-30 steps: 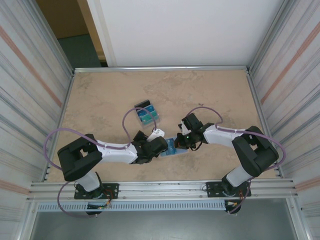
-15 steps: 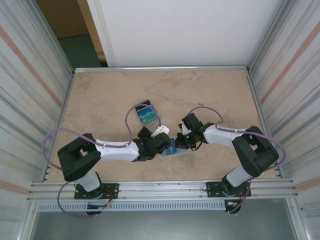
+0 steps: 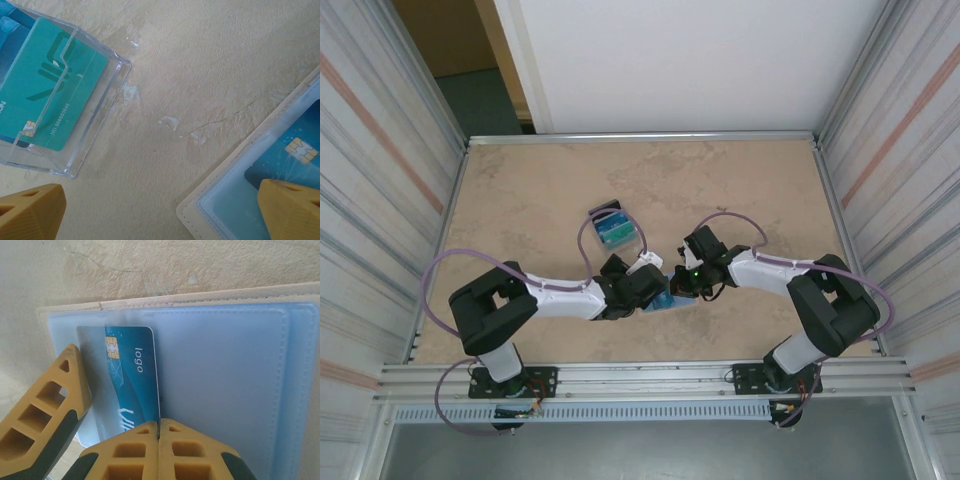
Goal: Take the credit cards out of the card holder
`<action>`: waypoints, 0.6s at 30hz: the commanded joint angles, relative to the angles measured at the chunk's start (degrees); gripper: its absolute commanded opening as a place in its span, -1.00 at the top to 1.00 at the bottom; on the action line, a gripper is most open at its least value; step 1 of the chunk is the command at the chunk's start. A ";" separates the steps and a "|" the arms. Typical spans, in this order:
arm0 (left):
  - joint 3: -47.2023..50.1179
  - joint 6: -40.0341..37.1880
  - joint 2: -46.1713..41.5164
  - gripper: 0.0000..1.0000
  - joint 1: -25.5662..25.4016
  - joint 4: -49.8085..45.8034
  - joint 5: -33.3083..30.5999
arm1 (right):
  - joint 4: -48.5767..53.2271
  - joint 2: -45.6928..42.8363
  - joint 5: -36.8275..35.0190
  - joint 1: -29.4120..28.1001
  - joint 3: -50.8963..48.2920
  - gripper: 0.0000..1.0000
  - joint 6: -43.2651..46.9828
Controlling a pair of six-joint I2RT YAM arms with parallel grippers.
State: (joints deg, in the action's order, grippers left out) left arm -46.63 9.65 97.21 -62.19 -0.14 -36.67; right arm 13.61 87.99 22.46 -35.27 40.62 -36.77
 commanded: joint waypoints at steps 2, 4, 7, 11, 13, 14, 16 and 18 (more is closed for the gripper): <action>-0.92 0.19 1.00 -0.98 0.40 -0.71 0.20 | 2.37 -1.33 -1.25 0.63 0.43 1.00 1.62; -0.87 0.21 1.14 -0.98 0.41 -0.81 0.24 | 2.48 -1.54 -1.04 0.87 0.43 1.00 1.77; -0.83 0.19 1.44 -0.98 0.41 -1.22 0.00 | 1.23 -1.83 1.36 1.33 0.10 1.00 1.40; -0.72 0.23 1.66 -0.98 0.41 -1.62 -0.47 | -1.67 -2.79 5.47 1.91 -0.64 0.92 0.27; -0.62 0.29 1.74 -0.98 0.41 -1.70 -0.37 | -2.54 -3.21 6.55 2.45 -1.03 0.85 -0.11; -0.50 0.30 1.74 -0.98 0.38 -1.70 -0.41 | -3.06 -3.42 7.15 2.80 -1.39 0.84 -0.29; -0.42 0.37 1.74 -0.98 0.43 -1.70 -0.34 | -4.74 -3.35 8.75 3.52 -2.30 0.80 -0.87; -0.43 0.37 1.74 -0.98 0.42 -1.70 -0.29 | -7.47 -3.07 11.38 4.55 -3.54 0.74 -1.90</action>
State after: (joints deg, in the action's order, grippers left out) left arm -46.74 9.67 97.62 -62.19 -0.12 -36.60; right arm 9.76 85.71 29.28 -31.81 38.98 -37.10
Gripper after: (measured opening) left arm 0.987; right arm 0.119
